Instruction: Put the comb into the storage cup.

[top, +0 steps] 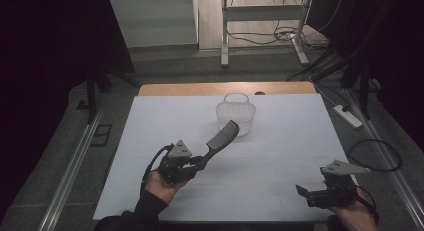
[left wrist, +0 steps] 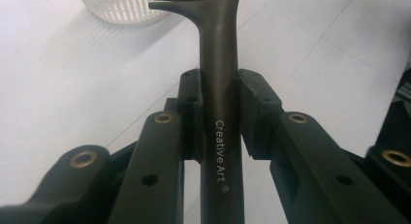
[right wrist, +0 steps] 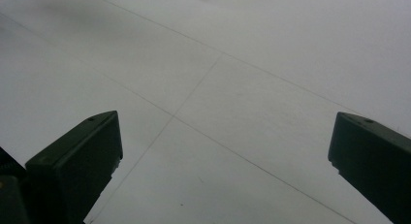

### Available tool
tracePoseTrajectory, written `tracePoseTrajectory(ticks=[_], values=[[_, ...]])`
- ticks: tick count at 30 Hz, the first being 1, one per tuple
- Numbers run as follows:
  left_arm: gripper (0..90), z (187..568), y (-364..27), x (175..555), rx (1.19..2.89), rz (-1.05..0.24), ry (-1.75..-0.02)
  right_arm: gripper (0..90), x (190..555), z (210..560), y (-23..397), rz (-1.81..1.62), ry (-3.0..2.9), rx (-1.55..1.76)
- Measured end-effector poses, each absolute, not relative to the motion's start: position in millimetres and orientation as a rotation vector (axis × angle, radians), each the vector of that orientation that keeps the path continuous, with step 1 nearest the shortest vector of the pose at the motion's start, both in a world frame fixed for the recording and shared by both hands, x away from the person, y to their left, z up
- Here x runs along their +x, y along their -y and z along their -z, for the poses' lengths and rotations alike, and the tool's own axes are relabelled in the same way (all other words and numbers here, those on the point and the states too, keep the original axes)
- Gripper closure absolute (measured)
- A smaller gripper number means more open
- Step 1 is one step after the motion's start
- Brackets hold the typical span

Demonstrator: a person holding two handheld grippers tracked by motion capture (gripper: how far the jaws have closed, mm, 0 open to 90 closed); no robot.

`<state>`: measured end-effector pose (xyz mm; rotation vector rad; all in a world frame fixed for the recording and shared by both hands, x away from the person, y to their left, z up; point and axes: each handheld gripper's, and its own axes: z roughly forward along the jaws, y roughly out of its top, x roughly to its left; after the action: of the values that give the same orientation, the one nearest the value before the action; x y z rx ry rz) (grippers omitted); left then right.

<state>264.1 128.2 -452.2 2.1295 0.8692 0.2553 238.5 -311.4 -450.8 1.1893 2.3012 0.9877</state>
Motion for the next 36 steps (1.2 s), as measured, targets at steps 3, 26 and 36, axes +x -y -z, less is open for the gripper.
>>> tracePoseTrajectory(ticks=[3, 26, 36], values=[[72.1, 450, -132, 260, 2.107, -0.263, -0.87, 0.0, 238, 449, 311, -1.004, -2.301, 1.179], [72.1, 447, -141, 242, 2.054, -0.281, -0.863, 0.0, 252, 434, 296, -1.154, -2.365, 1.077], [72.1, 449, -139, 245, 2.051, -0.279, -0.857, 0.0, 268, 425, 284, -1.231, -2.391, 1.077]])
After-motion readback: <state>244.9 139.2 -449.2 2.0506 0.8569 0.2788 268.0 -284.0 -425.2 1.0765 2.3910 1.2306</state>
